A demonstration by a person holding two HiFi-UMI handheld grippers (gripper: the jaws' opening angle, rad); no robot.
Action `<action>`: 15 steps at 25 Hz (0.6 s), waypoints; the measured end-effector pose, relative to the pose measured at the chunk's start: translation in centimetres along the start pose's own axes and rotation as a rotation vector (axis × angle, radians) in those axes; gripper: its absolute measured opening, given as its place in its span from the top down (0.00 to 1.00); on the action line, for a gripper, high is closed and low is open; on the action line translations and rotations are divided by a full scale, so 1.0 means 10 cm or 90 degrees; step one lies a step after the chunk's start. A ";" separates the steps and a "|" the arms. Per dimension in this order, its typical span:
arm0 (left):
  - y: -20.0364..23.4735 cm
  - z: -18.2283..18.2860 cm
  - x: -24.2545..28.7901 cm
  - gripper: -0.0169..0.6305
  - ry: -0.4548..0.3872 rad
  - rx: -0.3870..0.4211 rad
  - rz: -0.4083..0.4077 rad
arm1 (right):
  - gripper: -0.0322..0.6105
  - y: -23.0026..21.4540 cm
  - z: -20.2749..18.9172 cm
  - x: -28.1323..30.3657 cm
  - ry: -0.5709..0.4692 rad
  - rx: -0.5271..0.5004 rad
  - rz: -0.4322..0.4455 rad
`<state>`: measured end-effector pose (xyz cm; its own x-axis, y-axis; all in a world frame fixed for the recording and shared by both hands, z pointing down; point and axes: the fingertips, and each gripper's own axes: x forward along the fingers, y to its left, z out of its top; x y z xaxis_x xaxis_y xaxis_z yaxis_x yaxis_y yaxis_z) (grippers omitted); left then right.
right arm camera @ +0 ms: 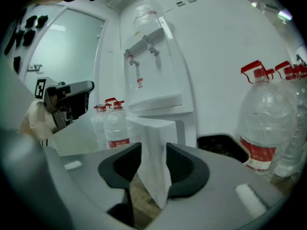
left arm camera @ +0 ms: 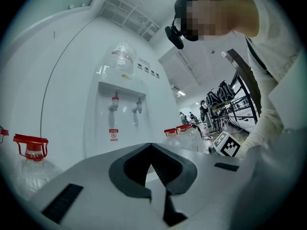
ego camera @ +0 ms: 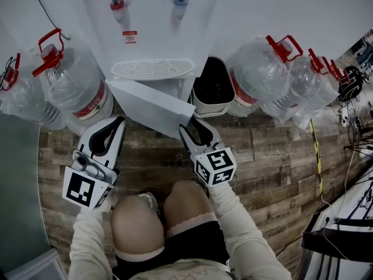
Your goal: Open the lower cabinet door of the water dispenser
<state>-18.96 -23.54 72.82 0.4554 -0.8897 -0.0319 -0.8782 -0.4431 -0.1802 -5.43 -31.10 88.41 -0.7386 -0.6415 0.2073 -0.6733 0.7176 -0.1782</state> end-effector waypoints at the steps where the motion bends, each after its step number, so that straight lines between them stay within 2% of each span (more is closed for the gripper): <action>1: 0.00 -0.01 0.01 0.97 0.000 0.000 -0.001 | 0.73 -0.02 0.04 -0.04 -0.009 -0.008 -0.009; 3: 0.01 -0.05 0.03 0.97 0.000 -0.004 -0.003 | 0.89 -0.05 0.10 -0.11 -0.022 -0.018 -0.026; 4: 0.01 -0.07 0.04 0.97 0.000 -0.008 -0.004 | 0.94 -0.07 0.12 -0.13 -0.024 -0.019 -0.032; 10: 0.12 -0.21 0.13 0.97 0.018 -0.042 -0.009 | 0.94 -0.13 0.31 -0.10 -0.038 -0.052 -0.078; 15: 0.21 -0.13 0.20 0.97 0.054 -0.075 -0.021 | 0.94 -0.07 0.62 -0.11 -0.061 -0.043 -0.102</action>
<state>-20.14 -26.39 73.69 0.4753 -0.8780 0.0563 -0.8760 -0.4782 -0.0629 -4.33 -32.61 82.30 -0.6241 -0.7696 0.1352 -0.7811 0.6187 -0.0842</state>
